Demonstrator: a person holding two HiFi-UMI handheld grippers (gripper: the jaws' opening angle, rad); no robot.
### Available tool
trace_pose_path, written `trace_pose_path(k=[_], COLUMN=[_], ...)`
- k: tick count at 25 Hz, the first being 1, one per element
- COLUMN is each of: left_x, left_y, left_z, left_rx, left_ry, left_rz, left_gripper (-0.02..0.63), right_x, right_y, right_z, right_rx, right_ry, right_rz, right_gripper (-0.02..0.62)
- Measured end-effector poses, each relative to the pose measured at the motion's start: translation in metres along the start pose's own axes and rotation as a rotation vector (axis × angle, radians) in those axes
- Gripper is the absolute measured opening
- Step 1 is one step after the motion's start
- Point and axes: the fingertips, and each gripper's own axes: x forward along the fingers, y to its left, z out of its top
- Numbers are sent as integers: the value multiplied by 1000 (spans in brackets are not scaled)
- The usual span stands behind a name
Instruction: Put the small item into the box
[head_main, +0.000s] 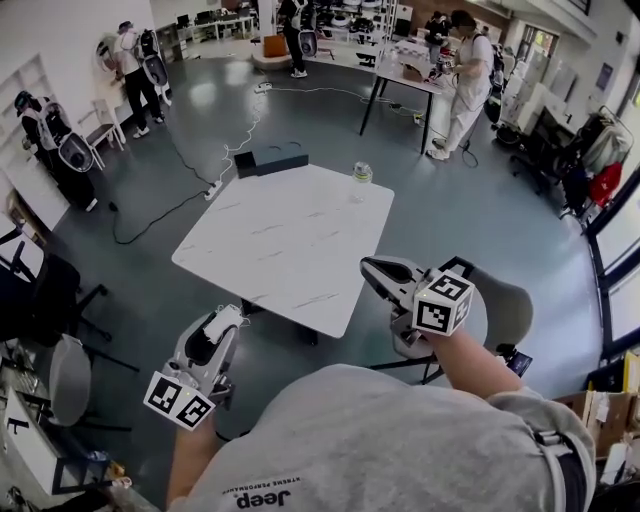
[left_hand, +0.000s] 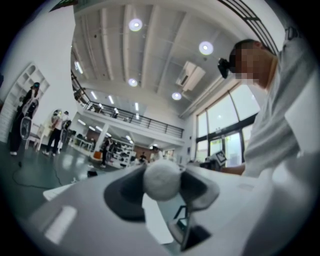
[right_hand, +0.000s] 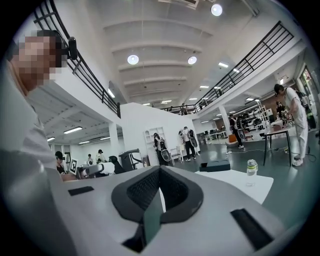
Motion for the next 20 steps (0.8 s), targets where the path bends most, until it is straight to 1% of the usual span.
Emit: trace_pose_path(k=[5, 11, 16, 20], left_x=[-14, -24, -23, -10], left_y=[13, 27, 34, 41], left_z=[-3, -4, -1, -2], left_rx=[-17, -20, -6, 1], left_ry=[-5, 5, 8, 12], left_rz=[21, 70, 118, 162], left_gripper=[178, 178, 178, 178], right_x=[20, 41, 57, 71], right_y=[8, 1, -11, -33], right_z=[-5, -9, -9, -6], right_rx=[-6, 8, 17, 25], right_ry=[32, 45, 42, 42], right_rz=[15, 45, 86, 119], right_gripper=[6, 6, 5, 5])
